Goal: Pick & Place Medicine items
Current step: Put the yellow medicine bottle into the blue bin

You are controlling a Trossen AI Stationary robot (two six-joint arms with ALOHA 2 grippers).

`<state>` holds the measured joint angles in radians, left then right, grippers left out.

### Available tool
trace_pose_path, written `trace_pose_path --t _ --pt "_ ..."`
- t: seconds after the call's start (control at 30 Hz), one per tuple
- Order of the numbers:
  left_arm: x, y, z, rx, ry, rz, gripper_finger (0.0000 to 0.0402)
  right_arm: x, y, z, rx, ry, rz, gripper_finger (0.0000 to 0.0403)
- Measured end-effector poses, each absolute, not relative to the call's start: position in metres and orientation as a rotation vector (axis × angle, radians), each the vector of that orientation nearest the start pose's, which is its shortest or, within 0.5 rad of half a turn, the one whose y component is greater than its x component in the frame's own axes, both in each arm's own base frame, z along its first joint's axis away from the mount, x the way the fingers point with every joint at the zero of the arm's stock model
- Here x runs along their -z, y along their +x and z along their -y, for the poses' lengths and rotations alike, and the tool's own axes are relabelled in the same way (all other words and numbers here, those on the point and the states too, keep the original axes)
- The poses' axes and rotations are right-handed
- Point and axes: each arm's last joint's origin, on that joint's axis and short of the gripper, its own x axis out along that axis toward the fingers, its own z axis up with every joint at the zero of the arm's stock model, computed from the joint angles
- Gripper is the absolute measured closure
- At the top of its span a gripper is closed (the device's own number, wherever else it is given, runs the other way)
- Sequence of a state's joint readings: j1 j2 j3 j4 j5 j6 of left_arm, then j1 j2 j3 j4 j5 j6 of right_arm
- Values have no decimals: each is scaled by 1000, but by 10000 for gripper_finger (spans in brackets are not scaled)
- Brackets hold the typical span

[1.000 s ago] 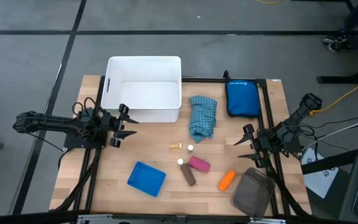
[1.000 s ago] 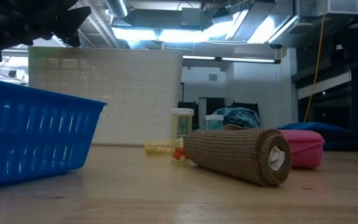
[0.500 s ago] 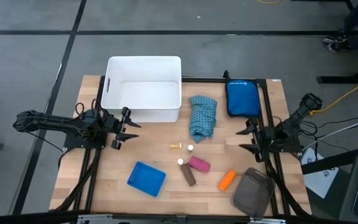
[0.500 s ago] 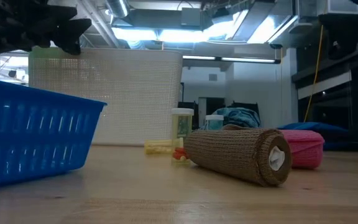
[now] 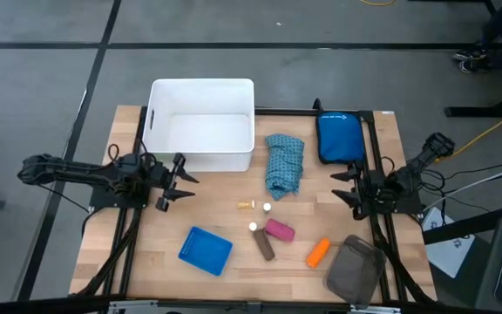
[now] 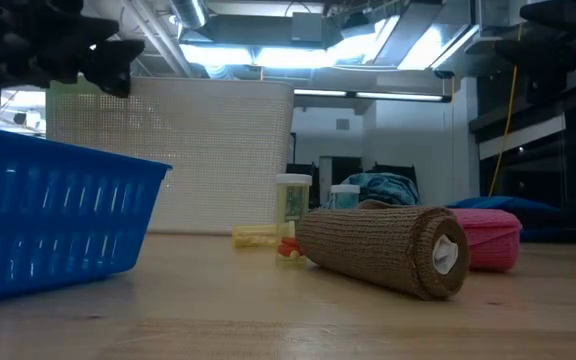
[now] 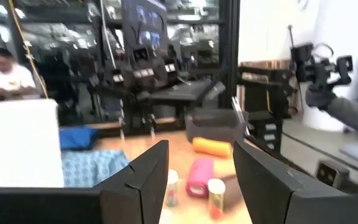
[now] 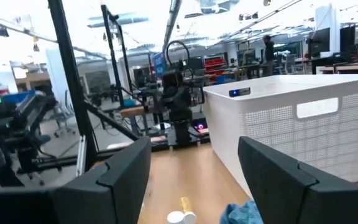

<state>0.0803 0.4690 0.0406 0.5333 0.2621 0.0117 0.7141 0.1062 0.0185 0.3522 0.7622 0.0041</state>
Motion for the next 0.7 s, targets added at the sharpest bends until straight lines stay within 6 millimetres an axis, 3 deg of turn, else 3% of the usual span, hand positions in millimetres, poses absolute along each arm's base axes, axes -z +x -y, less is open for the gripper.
trace_pose_path --t 0.33,0.7 --pt "-194 154 2 140 2 -146 224 -193 84 -44 51 218 200 158" --pt "-206 210 33 129 152 -330 224 -193 84 -44 47 217 200 158"
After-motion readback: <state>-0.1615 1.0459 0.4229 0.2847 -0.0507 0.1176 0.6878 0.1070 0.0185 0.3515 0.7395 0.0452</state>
